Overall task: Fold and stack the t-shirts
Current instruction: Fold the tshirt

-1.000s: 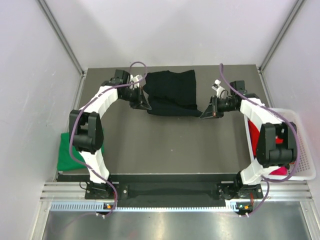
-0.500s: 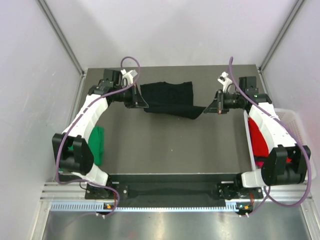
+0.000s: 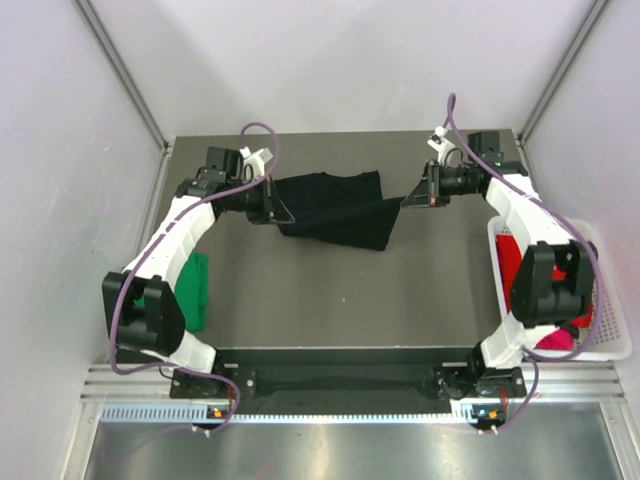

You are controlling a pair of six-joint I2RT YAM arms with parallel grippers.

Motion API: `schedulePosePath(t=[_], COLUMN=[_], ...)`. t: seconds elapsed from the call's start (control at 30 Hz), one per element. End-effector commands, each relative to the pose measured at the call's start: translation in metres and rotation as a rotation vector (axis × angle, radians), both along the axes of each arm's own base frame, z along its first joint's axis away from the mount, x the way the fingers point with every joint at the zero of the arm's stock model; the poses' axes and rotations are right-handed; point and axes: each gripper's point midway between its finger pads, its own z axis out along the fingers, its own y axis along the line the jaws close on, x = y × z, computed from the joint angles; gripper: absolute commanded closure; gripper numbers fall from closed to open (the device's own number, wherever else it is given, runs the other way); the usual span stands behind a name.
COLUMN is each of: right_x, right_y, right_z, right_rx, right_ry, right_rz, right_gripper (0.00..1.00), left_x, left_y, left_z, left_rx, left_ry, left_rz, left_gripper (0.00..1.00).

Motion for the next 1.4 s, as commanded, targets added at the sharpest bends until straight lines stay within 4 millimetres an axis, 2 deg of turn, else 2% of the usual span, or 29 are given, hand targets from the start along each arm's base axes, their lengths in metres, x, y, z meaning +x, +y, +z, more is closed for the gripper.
schedulePosePath(t=[0.0,0.07,0.13,0.17,0.2,0.23,0.27,0.33,0.37,0.4,0.47,0.5,0.57,0.6,0.63,0.67,0.7,0.77,0.8,0.83,0.9,0.97,1.13,1.37], right_x=[0.042,0.058,0.071,0.080,0.087,0.095,0.106,0.120,0.129,0.135,0.147,0.151,0.162,0.166,0.171,0.179,0.185,0.195,0.200,0.204,0.212,0.219,0.227,0.236], right_y=[-0.008,-0.005,0.000,0.004,0.006,0.007,0.010,0.014,0.020,0.023,0.028,0.032,0.037,0.038,0.039,0.043,0.042,0.046,0.045,0.047,0.047,0.047,0.047,0.045], right_z=[-0.003,0.003,-0.006,0.002,0.002,-0.009,-0.001,-0.013,-0.005,-0.018,-0.017,-0.031,-0.033,-0.046,-0.049,-0.045,-0.057,-0.056,-0.065,-0.064,-0.066,-0.066,-0.063,-0.080], right_rx=[-0.031,-0.035,-0.040,-0.040,-0.040,-0.045,-0.044,-0.061,-0.062,-0.069,-0.088,-0.096,-0.103,-0.111,-0.114,-0.126,-0.138,-0.152,-0.159,-0.158,-0.164,-0.161,-0.161,-0.169], right_ry=[-0.074,-0.109,-0.098,-0.130,-0.136,-0.113,-0.148,-0.148,-0.188,-0.173,-0.213,-0.195,-0.215,-0.198,-0.203,-0.253,-0.245,-0.283,-0.276,-0.290,-0.304,-0.319,-0.341,-0.318], right_rz=[-0.015,-0.011,-0.006,0.000,0.000,-0.003,-0.002,-0.005,0.007,0.012,0.020,0.029,0.028,0.027,0.026,0.043,0.040,0.042,0.038,0.035,0.023,0.009,-0.015,-0.053], right_gripper=[1.00,1.00,1.00,1.00,1.00,1.00,1.00,1.00,1.00,1.00,1.00,1.00,1.00,1.00,1.00,1.00,1.00,1.00,1.00,1.00,1.00,1.00,1.00,1.00], left_x=[0.038,0.056,0.072,0.079,0.083,0.095,0.101,0.117,0.122,0.127,0.142,0.148,0.162,0.170,0.174,0.177,0.181,0.195,0.204,0.209,0.219,0.224,0.248,0.284], left_y=[0.027,0.031,0.036,0.037,0.038,0.038,0.038,0.038,0.039,0.039,0.041,0.043,0.045,0.047,0.047,0.049,0.051,0.054,0.057,0.057,0.055,0.052,0.049,0.049], left_z=[0.001,-0.001,-0.005,-0.008,-0.011,-0.013,-0.016,-0.025,-0.028,-0.031,-0.037,-0.038,-0.044,-0.040,-0.049,-0.052,-0.053,-0.057,-0.052,-0.061,-0.061,-0.071,-0.078,-0.087], left_rx=[0.074,0.078,0.090,0.098,0.101,0.104,0.109,0.123,0.133,0.139,0.159,0.167,0.180,0.186,0.194,0.202,0.206,0.214,0.215,0.217,0.208,0.196,0.185,0.195], left_ry=[-0.075,-0.071,-0.066,-0.063,-0.052,-0.053,-0.056,-0.038,-0.046,-0.047,-0.060,-0.067,-0.064,-0.081,-0.072,-0.071,-0.078,-0.095,-0.123,-0.117,-0.138,-0.131,-0.188,-0.286], left_rz=[0.098,0.111,0.121,0.123,0.122,0.119,0.107,0.102,0.098,0.098,0.097,0.099,0.100,0.103,0.100,0.104,0.108,0.115,0.125,0.123,0.121,0.109,0.102,0.131], left_gripper=[1.00,1.00,1.00,1.00,1.00,1.00,1.00,1.00,1.00,1.00,1.00,1.00,1.00,1.00,1.00,1.00,1.00,1.00,1.00,1.00,1.00,1.00,1.00,1.00])
